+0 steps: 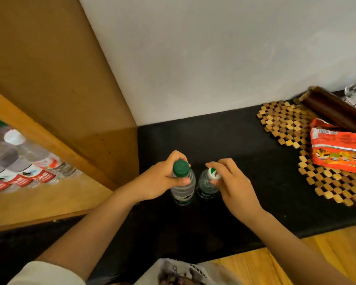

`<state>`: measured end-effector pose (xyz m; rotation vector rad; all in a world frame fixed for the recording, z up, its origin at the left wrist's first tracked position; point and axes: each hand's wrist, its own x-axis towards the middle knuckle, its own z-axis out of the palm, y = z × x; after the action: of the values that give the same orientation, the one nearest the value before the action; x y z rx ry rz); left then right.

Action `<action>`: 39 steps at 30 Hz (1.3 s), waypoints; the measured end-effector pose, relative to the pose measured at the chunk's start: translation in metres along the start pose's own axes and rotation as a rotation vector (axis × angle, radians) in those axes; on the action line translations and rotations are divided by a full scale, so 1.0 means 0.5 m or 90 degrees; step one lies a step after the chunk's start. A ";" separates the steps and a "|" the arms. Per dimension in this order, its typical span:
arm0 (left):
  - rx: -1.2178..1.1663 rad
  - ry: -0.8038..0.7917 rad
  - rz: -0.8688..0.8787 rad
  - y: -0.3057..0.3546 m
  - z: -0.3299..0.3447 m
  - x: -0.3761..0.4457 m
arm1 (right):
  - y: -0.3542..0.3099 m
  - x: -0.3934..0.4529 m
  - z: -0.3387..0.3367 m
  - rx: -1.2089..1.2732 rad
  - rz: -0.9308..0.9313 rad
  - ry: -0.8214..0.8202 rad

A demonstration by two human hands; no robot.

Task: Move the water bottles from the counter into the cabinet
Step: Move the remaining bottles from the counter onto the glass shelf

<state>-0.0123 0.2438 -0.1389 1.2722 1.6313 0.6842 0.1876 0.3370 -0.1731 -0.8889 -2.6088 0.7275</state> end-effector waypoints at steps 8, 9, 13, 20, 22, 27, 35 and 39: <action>-0.253 0.232 0.010 -0.101 0.127 -0.017 | 0.026 -0.029 0.112 0.381 0.213 0.036; -0.264 0.257 -0.010 -0.123 0.146 -0.013 | 0.033 -0.031 0.128 0.389 0.230 0.033; -0.281 0.310 -0.064 -0.186 0.194 0.007 | 0.060 -0.031 0.167 0.391 0.288 0.050; -0.335 0.280 -0.042 -0.187 0.188 -0.005 | 0.048 -0.059 0.175 0.387 0.291 0.065; -0.354 0.252 -0.042 -0.191 0.186 -0.033 | 0.030 -0.086 0.166 0.397 0.281 0.067; -0.426 0.210 -0.042 -0.215 0.163 -0.152 | -0.052 -0.143 0.145 0.423 0.242 0.061; -0.478 0.254 -0.036 -0.267 0.046 -0.390 | -0.295 -0.164 0.175 0.495 0.135 -0.021; -0.485 0.310 0.005 -0.280 -0.030 -0.515 | -0.436 -0.152 0.216 0.538 0.062 -0.042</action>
<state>-0.0768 -0.0412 -0.1672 0.5743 1.4873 1.5295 0.0951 0.1005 -0.1517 -0.7098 -1.9689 1.7101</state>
